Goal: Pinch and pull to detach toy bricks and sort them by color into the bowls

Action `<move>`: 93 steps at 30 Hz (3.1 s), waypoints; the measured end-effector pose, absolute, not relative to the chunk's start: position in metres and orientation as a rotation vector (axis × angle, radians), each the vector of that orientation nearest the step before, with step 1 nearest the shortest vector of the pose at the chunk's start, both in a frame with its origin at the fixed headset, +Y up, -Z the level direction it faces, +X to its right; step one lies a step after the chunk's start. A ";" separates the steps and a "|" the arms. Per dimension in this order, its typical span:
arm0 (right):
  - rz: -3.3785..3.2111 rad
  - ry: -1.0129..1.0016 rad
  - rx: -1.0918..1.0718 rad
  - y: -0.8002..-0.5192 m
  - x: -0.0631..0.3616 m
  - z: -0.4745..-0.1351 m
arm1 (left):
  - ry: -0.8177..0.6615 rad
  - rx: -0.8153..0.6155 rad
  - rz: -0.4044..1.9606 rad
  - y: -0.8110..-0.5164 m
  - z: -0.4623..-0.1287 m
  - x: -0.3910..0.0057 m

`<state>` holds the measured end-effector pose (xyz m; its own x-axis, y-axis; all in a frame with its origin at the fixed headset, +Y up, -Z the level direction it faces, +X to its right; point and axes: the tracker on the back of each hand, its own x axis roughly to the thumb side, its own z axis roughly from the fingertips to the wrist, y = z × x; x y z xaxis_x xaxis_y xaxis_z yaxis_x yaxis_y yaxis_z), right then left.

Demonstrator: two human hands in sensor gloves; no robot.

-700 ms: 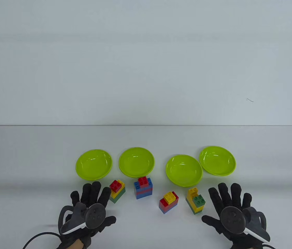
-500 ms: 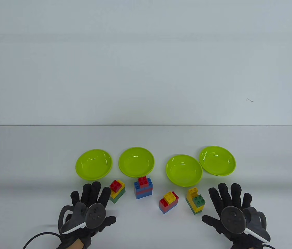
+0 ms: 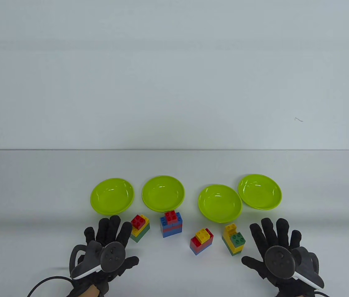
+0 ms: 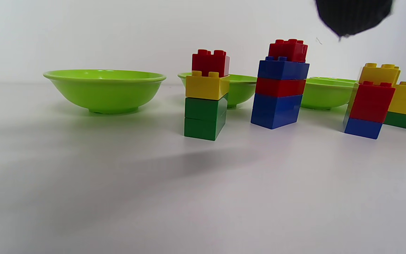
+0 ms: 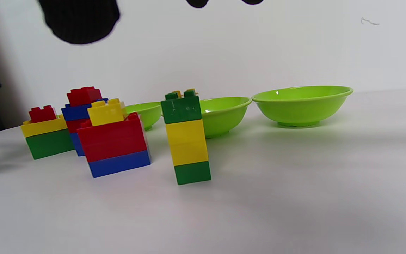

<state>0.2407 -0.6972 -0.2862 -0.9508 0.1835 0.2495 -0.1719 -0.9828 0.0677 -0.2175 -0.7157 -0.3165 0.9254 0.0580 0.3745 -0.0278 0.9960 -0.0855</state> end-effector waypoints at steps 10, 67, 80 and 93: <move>2.938 0.071 0.385 -0.697 0.240 -0.287 | -0.369 0.014 0.107 -0.717 -0.346 -0.208; 1.967 -0.087 0.649 -0.696 0.133 -0.306 | -0.831 0.334 0.607 -0.642 -0.310 -0.097; 1.985 -0.109 0.605 -0.697 0.132 -0.301 | -0.871 0.450 0.491 -0.643 -0.297 -0.087; 2.029 -0.190 0.596 -0.693 0.131 -0.296 | -0.859 0.493 0.428 -0.641 -0.290 -0.082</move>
<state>0.1308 -0.6934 -0.2964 -0.4048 0.7752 0.4851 -0.8518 -0.5125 0.1082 -0.0818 -0.6412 -0.2903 0.5824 0.1576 0.7975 -0.5415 0.8069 0.2360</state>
